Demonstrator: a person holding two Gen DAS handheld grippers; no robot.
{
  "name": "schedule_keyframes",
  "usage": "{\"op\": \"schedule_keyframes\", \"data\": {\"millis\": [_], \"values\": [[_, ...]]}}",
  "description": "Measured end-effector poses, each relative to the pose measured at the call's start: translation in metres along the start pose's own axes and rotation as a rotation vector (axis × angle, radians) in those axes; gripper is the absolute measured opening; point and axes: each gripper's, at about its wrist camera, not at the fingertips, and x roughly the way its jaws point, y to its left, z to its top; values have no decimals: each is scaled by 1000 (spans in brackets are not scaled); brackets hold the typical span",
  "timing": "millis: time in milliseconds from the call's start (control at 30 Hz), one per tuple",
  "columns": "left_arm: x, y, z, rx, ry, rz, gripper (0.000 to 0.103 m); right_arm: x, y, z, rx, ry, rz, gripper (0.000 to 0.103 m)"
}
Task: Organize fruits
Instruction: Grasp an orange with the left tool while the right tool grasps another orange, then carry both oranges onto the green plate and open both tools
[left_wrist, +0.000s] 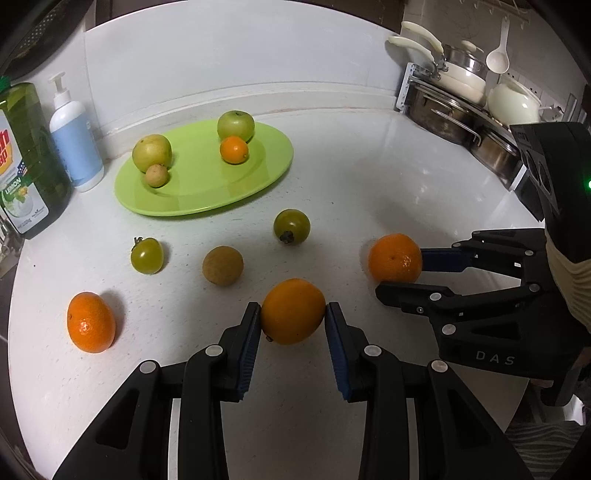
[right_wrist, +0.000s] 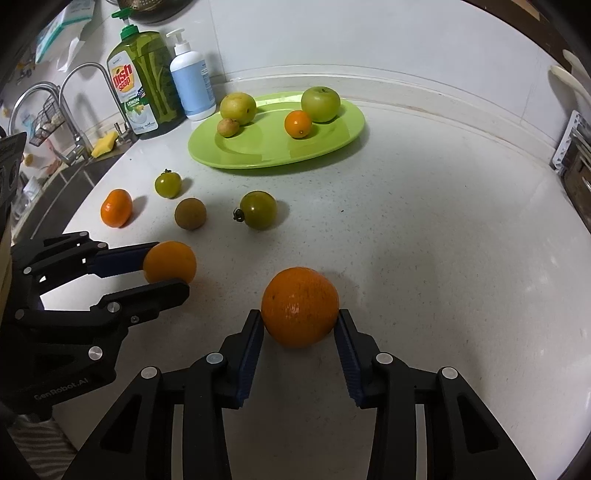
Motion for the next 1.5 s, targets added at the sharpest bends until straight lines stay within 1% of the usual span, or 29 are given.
{"op": "schedule_keyframes", "data": {"millis": [333, 633, 900, 1100, 1300, 1500], "values": [[-14, 3, 0, -2, -31, 3, 35, -9, 5, 0, 3, -23, -7, 40], [-30, 8, 1, -13, -64, 7, 35, -22, 12, 2, 7, -62, -10, 40], [-57, 13, 13, -12, -128, 12, 35, -43, 21, 14, 13, -126, -11, 40], [-71, 18, 30, -20, -165, 12, 35, -58, 26, 30, 8, -183, -9, 40], [-79, 27, 48, -25, -208, 35, 35, -63, 28, 54, 2, -233, -14, 40], [-78, 38, 68, -23, -236, 61, 35, -57, 26, 76, 0, -250, -9, 40]]}}
